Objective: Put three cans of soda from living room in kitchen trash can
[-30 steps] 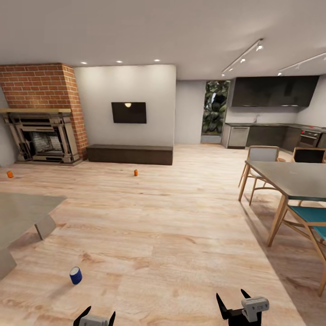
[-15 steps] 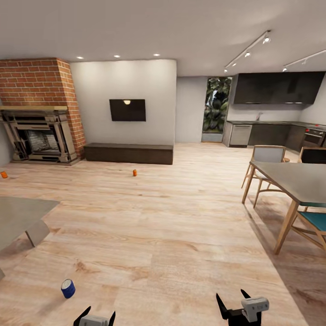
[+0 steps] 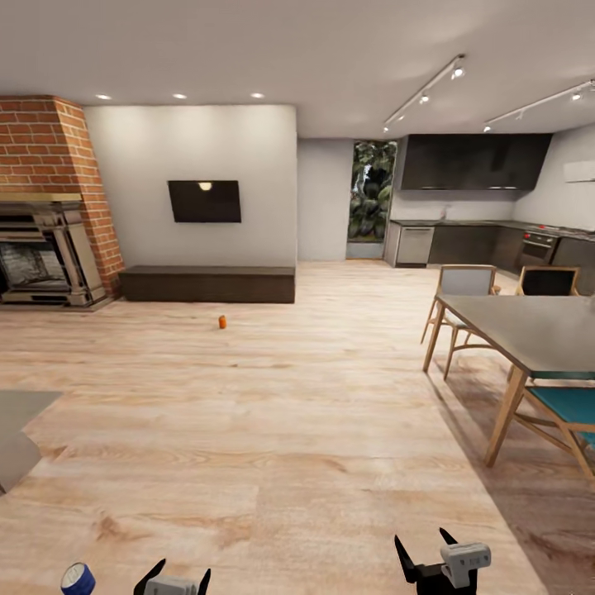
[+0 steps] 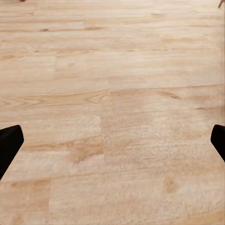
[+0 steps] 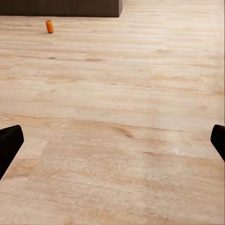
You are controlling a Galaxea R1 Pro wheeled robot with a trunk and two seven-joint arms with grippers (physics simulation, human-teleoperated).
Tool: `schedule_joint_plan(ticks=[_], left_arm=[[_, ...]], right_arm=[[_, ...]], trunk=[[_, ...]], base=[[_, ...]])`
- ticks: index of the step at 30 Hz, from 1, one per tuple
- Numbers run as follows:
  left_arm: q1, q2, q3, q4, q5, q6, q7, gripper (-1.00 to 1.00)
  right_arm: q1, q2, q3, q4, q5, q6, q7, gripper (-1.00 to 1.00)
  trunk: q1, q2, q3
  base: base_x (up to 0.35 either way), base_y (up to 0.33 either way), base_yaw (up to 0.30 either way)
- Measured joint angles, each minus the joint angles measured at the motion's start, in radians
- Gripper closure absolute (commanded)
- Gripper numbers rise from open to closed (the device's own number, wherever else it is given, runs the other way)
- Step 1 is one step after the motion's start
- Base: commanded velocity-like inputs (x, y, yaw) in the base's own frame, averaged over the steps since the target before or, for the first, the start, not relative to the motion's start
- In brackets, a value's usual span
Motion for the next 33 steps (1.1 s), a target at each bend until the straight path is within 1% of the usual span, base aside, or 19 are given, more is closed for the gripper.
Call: schedule_joint_plan(ticks=[4, 8, 9, 10, 16, 17, 18, 21, 22, 24, 28, 30, 33], left_arm=[[-0.006, 0.001, 0.005, -0.003, 0.005, 0.007, -0.001, -1.00], [-0.014, 0.000, 0.005, -0.033, 0.006, 0.022, -0.002, -1.00], [-0.028, 0.000, 0.005, -0.074, 0.005, 0.059, -0.002, -1.00], [-0.036, 0.000, 0.005, -0.085, 0.005, 0.071, -0.002, -1.00], [-0.099, 0.000, 0.002, -0.108, 0.002, 0.130, -0.003, -1.00], [-0.106, -0.001, 0.002, -0.108, 0.001, 0.136, -0.003, -1.00], [-0.120, -0.003, 0.000, -0.105, -0.001, 0.146, -0.002, -1.00], [-0.127, -0.003, 0.000, -0.085, -0.001, 0.148, -0.002, -1.00], [-0.131, -0.002, -0.001, -0.057, -0.002, 0.146, -0.001, -1.00], [-0.134, -0.001, -0.002, 0.019, 0.000, 0.131, -0.001, -1.00], [-0.136, -0.001, -0.003, 0.074, 0.000, 0.104, -0.001, -1.00], [-0.136, 0.000, -0.003, 0.102, 0.000, 0.094, -0.001, -1.00], [-0.136, 0.001, -0.001, 0.127, 0.002, 0.087, -0.001, -1.00]], right_arm=[[0.000, -0.001, 0.000, 0.000, 0.001, 0.000, 0.000, -1.00], [0.000, -0.005, -0.002, -0.001, 0.001, 0.000, 0.000, -1.00], [-0.001, -0.009, -0.004, -0.007, 0.001, 0.001, 0.001, -1.00], [-0.001, -0.010, -0.005, -0.009, 0.001, 0.002, 0.001, -1.00], [-0.019, -0.012, 0.001, -0.017, 0.005, 0.012, 0.002, -1.00], [-0.027, -0.011, 0.001, -0.018, 0.007, 0.014, 0.002, -1.00], [-0.064, -0.009, 0.003, -0.021, 0.009, 0.032, 0.002, -1.00], [-0.112, -0.010, 0.004, -0.005, 0.006, 0.079, 0.004, -1.00], [-0.136, -0.008, 0.004, 0.029, 0.006, 0.109, 0.005, -1.00], [-0.164, -0.006, 0.004, 0.098, 0.005, 0.141, 0.002, -1.00], [-0.176, -0.004, 0.000, 0.147, 0.004, 0.156, -0.004, -1.00], [-0.180, -0.007, -0.003, 0.178, 0.003, 0.158, -0.003, -1.00], [-0.181, -0.012, -0.003, 0.191, 0.002, 0.159, 0.002, -1.00]], trunk=[[0.000, 0.000, 0.000], [0.000, 0.000, 0.000], [0.000, 0.000, 0.000], [0.000, 0.000, 0.000], [0.000, 0.000, 0.000], [0.000, 0.000, 0.000], [0.000, 0.000, 0.000], [0.000, 0.000, 0.000], [0.000, 0.000, 0.000], [0.000, 0.000, 0.000], [0.000, 0.000, -0.003], [0.000, 0.000, -0.004], [0.000, 0.000, -0.008]], base=[[0.282, 0.000, -0.245], [0.306, 0.000, -0.164], [0.315, 0.000, -0.058], [0.310, 0.000, -0.046], [0.280, 0.000, -0.023], [0.238, 0.000, -0.006], [0.225, 0.000, -0.005], [0.189, 0.000, -0.003], [0.154, 0.000, -0.001], [0.144, 0.000, -0.001], [0.145, 0.000, 0.001], [0.148, 0.000, 0.027], [0.148, 0.000, 0.052]])
